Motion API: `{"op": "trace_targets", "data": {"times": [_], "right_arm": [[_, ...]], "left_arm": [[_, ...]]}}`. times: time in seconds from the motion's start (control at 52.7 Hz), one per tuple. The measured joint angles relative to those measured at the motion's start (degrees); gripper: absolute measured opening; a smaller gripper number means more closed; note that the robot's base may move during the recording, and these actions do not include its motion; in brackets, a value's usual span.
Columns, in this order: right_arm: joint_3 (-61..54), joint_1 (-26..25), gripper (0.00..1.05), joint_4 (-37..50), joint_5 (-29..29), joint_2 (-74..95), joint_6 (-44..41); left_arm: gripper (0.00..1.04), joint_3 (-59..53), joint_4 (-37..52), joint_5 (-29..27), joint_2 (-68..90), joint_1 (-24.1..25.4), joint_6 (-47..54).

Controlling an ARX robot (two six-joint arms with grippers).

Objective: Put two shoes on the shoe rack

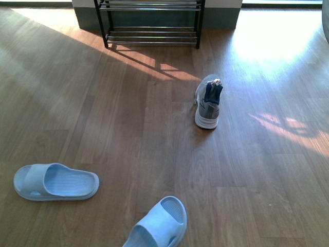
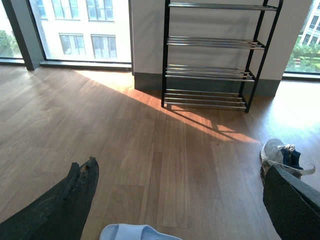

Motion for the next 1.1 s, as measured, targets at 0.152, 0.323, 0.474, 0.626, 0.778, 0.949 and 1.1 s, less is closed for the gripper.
{"op": "trace_targets", "data": {"times": [0.152, 0.323, 0.474, 0.626, 0.778, 0.949, 1.1], "right_arm": [[0.0, -0.1, 0.02, 0.0, 0.5, 0.0, 0.0], [0.0, -0.3, 0.02, 0.0, 0.6, 0.0, 0.0], [0.0, -0.3, 0.02, 0.0, 1.1, 0.0, 0.2], [0.0, -0.4, 0.02, 0.0, 1.2, 0.1, 0.2], [0.0, -0.3, 0.02, 0.0, 0.8, 0.1, 0.2], [-0.1, -0.3, 0.02, 0.0, 0.8, 0.0, 0.2], [-0.1, -0.1, 0.02, 0.0, 0.2, 0.0, 0.2]], "left_arm": [[0.95, 0.0, 0.0, 0.1, 0.0, 0.0, 0.0], [0.95, 0.0, 0.0, 0.3, 0.0, 0.0, 0.0], [0.95, 0.0, 0.0, 0.2, 0.0, 0.0, 0.0], [0.95, 0.0, 0.0, 0.2, 0.0, 0.0, 0.0], [0.95, 0.0, 0.0, 0.2, 0.0, 0.0, 0.0], [0.95, 0.0, 0.0, 0.2, 0.0, 0.0, 0.0], [0.95, 0.0, 0.0, -0.1, 0.0, 0.0, 0.0]]}}
